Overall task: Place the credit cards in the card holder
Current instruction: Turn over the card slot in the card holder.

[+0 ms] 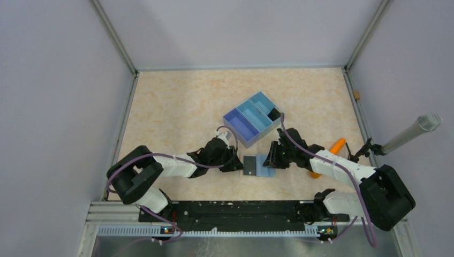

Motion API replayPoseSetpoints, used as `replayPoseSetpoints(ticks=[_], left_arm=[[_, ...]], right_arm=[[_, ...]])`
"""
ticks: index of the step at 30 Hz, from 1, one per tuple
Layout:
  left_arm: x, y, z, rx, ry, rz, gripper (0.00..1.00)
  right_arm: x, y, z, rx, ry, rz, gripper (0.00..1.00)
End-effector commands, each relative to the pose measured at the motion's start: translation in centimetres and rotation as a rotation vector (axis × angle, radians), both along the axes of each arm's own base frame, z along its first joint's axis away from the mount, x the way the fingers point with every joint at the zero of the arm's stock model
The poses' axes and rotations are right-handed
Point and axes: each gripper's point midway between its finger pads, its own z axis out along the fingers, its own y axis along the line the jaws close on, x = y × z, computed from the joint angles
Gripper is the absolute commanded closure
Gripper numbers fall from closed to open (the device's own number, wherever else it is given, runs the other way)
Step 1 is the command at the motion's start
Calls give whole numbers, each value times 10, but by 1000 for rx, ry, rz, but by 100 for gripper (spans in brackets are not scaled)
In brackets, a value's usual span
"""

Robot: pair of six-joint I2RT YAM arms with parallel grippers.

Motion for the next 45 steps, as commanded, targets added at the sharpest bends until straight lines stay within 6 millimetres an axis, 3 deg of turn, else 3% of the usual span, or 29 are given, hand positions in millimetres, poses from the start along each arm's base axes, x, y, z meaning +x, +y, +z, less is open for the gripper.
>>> replayPoseSetpoints(ticks=[1, 10, 18, 28, 34, 40, 45], left_arm=[[6, -14, 18, -57, -47, -16, 66], [8, -12, 19, -51, -57, -8, 66], [13, 7, 26, 24, -105, 32, 57], [10, 53, 23, 161, -126, 99, 47], [15, 95, 22, 223, -124, 201, 40], [30, 122, 40, 191, -119, 241, 26], [42, 144, 77, 233, -178, 230, 3]], right_arm=[[10, 20, 21, 118, -52, 18, 72], [11, 39, 37, 213, -96, 78, 71], [16, 55, 42, 201, -119, 115, 65], [23, 85, 35, 215, -121, 157, 55], [28, 100, 40, 230, -133, 185, 51], [51, 85, 74, 105, -249, 172, 40], [95, 34, 108, -35, -357, 99, 32]])
